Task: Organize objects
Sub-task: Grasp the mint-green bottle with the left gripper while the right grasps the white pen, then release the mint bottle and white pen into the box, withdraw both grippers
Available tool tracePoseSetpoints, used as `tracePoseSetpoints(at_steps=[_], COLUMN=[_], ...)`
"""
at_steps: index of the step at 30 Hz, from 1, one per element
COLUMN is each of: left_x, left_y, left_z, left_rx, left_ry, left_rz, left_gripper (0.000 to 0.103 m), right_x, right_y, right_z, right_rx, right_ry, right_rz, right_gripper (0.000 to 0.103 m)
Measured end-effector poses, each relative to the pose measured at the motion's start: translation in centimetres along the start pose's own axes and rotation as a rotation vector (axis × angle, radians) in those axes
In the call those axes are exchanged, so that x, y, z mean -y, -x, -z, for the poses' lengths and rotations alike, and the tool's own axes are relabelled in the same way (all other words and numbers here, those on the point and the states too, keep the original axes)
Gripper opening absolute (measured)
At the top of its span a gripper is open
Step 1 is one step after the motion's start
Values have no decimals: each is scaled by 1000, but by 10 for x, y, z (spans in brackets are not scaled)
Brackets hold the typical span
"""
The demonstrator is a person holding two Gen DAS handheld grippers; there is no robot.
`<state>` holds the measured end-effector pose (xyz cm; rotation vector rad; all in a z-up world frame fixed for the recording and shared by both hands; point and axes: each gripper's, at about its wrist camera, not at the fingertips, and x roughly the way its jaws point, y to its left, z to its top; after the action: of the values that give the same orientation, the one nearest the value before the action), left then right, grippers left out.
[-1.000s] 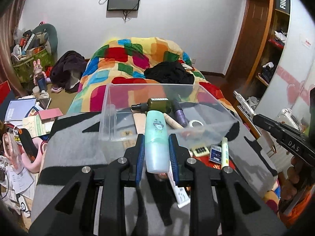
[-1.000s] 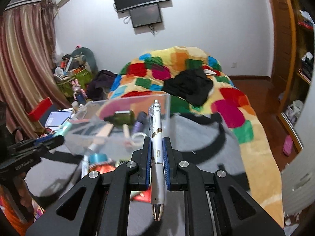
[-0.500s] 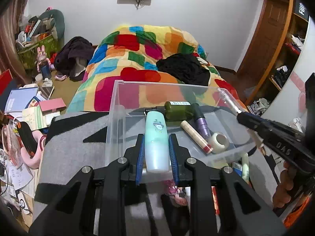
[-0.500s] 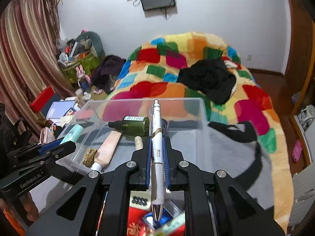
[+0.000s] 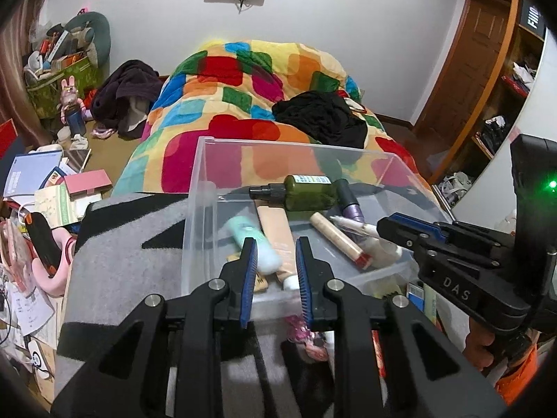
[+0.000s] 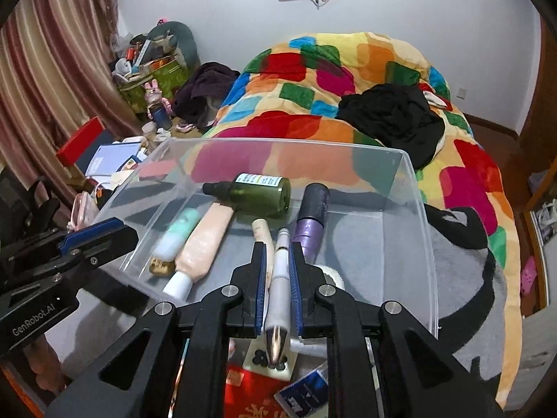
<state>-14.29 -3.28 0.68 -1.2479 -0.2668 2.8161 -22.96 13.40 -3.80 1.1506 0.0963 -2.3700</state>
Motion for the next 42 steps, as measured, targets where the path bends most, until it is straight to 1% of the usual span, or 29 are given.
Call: tracePoseSetpoints(at_steps=[2,4,6,9,13,15,16,19,22,24,25,29,31,34,35,36,37,40,41,42], left_x=[4,8,13,19,26,27,27,27,20,17,16,21,27,31,31,30,29,27,27,27], left_y=[5,10,17,26,33,34,33,27,19,15,14,11,7,6,6,7,6,8,9,9], left_z=[2,4,9,16,26,32,36,47,58,65,70,82,86,87,87,87,87,89,90,90], left_rx=[5,14,31,52,58,53,47,20,-24,-43,-55,-82,-93,-86,-84,-83,-87,-80,-77,-76], left_ry=[-9,-20,-33,-44,-59,-61,-59,-55,-27,-13,-4,-2,-11,-1,6,12,20,30,31,33], left_rz=[1,-8,-10,-2,13,16,11,1,-3,2,9,49,56,43,44,49,64,70,74,81], left_gripper=[22,27,36,46,49,54,55,55,55,55,55,55,55,55,53,49,46,43,39,35], right_x=[-3,-4,-4,0,9,16,20,25,25,26,26,30,30,33,36,38,39,45,47,48], right_y=[7,15,25,41,58,64,66,64,58,53,49,41,38,35,35,34,35,35,35,36], right_z=[1,3,6,11,20,27,31,43,59,70,75,86,90,95,97,99,100,105,106,107], right_rx=[13,26,45,81,111,115,113,100,74,50,42,16,5,-12,-17,-19,-21,-32,-30,-28], right_ry=[16,23,22,16,-4,-28,-40,-57,-58,-69,-79,-98,-103,-110,-115,-119,-123,-133,-134,-134], right_rz=[5,-2,-7,-1,13,11,13,43,85,101,109,130,136,127,124,121,115,99,97,96], right_gripper=[17,23,33,39,44,47,47,49,55,64,65,65,65,65,65,65,65,64,62,57])
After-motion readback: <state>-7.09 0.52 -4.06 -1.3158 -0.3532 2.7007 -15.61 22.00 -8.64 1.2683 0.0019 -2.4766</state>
